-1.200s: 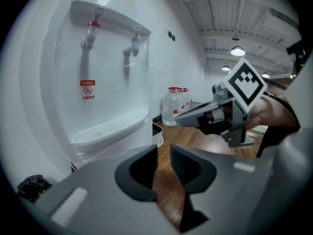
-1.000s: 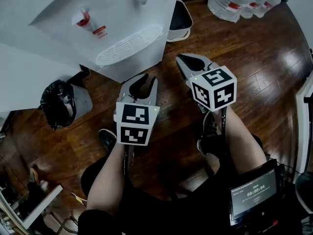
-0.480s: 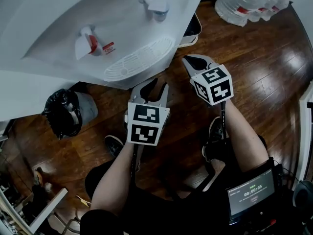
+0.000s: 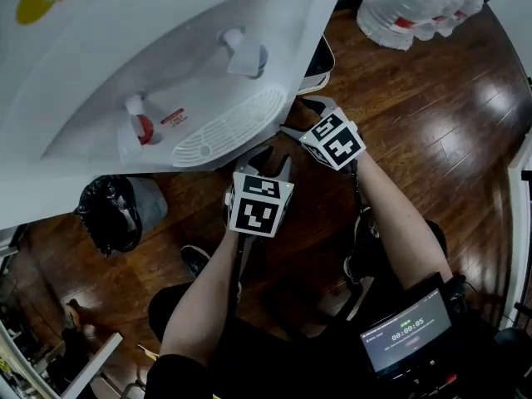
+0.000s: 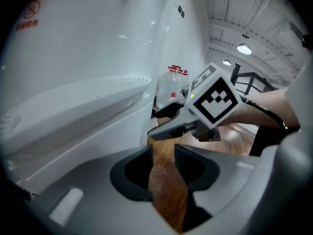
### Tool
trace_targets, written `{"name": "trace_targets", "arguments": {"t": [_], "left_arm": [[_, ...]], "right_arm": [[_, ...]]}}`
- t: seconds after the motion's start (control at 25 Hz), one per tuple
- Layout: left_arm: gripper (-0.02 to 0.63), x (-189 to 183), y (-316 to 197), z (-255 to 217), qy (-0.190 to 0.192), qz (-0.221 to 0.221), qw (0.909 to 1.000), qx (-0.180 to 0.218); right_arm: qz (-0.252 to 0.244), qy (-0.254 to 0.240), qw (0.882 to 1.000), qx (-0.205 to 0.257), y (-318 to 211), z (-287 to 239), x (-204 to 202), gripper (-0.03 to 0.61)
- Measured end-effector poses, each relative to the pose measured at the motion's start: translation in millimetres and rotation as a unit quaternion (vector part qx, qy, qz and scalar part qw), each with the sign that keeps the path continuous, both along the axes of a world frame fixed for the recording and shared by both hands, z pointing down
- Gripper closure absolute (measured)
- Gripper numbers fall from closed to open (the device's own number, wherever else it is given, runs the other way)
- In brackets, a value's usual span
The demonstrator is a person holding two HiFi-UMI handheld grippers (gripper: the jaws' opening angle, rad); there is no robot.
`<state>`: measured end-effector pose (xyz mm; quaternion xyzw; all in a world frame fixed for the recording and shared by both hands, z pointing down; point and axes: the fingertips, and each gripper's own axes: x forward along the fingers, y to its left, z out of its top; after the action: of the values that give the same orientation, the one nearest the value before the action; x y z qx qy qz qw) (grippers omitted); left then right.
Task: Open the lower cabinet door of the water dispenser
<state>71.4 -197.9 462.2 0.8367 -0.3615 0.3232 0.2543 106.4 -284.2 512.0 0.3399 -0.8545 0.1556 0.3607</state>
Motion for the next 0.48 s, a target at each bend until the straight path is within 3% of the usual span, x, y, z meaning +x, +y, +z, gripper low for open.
{"name": "trace_targets", "arguments": {"t": [0.2,0.48], "left_arm": [[0.456,5.7,0.4,14.9,-0.009,0.006,0.9998,-0.018],[0.456,2.6,3.8,23.0,-0.005,0.003,0.9989,-0.047]], "right_arm": [[-0.037,0.04,0.998,-0.019,-0.7,42.2,-6.5,0.138],[-0.041,0.023,0.999,0.005,-17.7,51.2,-38.2,0.133]]}}
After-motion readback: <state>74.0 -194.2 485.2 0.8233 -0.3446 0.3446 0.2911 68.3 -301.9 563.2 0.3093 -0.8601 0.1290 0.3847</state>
